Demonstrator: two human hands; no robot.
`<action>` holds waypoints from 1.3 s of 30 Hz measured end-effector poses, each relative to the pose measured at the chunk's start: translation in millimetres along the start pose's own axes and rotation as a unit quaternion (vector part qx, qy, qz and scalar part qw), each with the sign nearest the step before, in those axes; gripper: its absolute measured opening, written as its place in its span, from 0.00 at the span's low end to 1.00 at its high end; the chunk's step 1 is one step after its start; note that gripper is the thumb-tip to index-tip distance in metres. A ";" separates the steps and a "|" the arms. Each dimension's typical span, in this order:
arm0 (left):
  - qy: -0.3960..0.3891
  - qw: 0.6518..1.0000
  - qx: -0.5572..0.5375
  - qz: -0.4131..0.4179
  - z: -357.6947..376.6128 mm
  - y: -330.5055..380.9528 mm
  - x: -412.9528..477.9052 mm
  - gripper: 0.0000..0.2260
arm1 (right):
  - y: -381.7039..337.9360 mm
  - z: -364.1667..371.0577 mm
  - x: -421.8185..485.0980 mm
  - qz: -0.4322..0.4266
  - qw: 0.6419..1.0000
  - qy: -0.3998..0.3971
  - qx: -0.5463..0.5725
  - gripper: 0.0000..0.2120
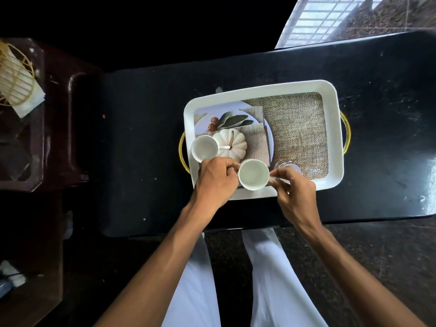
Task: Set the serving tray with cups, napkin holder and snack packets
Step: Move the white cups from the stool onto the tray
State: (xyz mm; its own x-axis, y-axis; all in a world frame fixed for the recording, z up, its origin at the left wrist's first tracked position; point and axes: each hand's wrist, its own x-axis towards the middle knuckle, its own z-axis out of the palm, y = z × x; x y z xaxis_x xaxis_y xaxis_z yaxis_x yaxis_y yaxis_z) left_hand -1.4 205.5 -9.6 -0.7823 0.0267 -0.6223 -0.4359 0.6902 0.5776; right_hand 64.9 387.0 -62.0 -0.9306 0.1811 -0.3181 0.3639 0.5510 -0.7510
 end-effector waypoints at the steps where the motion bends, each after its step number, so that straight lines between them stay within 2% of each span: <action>1: -0.004 1.000 0.001 0.001 -0.9 0.1 0.3 0.14 | -1.4 -0.2 0.2 0.001 1.000 -0.006 -0.005 0.04; 4: -0.011 1.000 0.002 0.014 -4.5 -0.7 -0.9 0.14 | -8.4 -4.6 0.3 0.002 0.999 -0.036 -0.019 0.07; 7: 0.025 0.999 -0.022 0.018 -15.9 -4.8 -4.3 0.14 | -18.5 -14.3 0.3 -0.043 0.995 -0.059 -0.072 0.12; 10: 0.049 0.989 -0.139 0.003 -35.7 -17.1 -7.8 0.16 | -33.8 -19.3 -0.9 -0.097 0.983 -0.044 -0.147 0.15; 13: 0.075 0.958 -0.275 -0.039 -63.7 -38.0 -14.1 0.15 | -59.6 -10.3 -2.0 -0.111 0.983 -0.013 -0.146 0.15; 16: 0.103 0.927 -0.355 -0.068 -96.6 -62.7 -22.7 0.13 | -92.1 11.9 -0.4 -0.134 0.984 -0.009 -0.118 0.13; 19: 0.139 0.913 -0.376 -0.075 -129.5 -90.3 -31.0 0.11 | -126.0 47.6 2.7 -0.158 0.985 -0.022 -0.072 0.12; 23: 0.194 0.900 -0.382 -0.084 -178.3 -133.0 -42.8 0.11 | -172.1 112.3 7.2 -0.182 0.979 -0.078 -0.046 0.10; 30: 0.311 0.843 -0.430 -0.087 -277.0 -220.7 -59.3 0.11 | -260.9 234.1 13.3 -0.192 0.968 -0.158 0.021 0.09; 34: 0.372 0.812 -0.437 -0.101 -329.8 -268.4 -56.9 0.12 | -311.5 295.8 13.4 -0.200 0.957 -0.203 0.052 0.11; 39: 0.422 0.796 -0.419 -0.112 -382.4 -312.4 -42.4 0.12 | -364.7 361.9 15.2 -0.207 0.950 -0.225 0.059 0.13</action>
State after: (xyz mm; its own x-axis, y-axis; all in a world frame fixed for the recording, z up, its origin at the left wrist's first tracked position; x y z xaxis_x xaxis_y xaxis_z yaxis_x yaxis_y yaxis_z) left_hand -2.3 -287.8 38.4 -0.5087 -0.7692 -0.3868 -0.4741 -0.1247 0.8716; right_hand -67.8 -105.9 -2.4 -0.8935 -0.4130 -0.1765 -0.0034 0.3991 -0.9169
